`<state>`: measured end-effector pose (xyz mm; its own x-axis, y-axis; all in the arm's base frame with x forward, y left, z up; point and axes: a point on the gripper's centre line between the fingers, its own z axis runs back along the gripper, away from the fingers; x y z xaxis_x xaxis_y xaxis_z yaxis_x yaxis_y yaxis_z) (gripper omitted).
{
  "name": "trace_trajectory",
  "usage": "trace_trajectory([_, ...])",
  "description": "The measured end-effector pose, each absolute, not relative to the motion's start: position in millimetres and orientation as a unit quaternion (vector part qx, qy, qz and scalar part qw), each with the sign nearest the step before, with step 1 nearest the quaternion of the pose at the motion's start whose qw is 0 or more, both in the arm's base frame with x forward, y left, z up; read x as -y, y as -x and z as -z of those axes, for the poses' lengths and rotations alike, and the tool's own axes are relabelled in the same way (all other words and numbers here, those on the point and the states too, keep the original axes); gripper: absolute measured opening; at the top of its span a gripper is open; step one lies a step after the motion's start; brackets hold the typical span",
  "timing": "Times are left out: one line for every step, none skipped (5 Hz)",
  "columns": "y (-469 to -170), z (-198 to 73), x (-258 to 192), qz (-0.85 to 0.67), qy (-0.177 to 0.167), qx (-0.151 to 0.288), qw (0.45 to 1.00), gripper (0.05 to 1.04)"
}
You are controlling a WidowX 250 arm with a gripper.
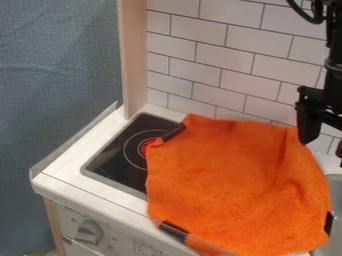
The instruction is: Fold the cloth from the left to the right
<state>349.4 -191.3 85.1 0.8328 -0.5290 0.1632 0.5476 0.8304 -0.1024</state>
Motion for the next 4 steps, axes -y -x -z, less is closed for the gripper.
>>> trace_trajectory([-344.9, -70.7, 189.1, 0.278, 0.069, 0.044, 0.957, 0.999])
trace_trajectory([-334.1, -51.1, 168.2, 0.246, 0.061, 0.013, 0.967, 0.999])
trace_trajectory([-337.7, -58.8, 139.3, 0.21, 0.048, 0.025, 0.976, 0.999])
trace_trajectory([-335.5, -60.0, 107.0, 0.176, 0.039, 0.022, 0.983, 0.999])
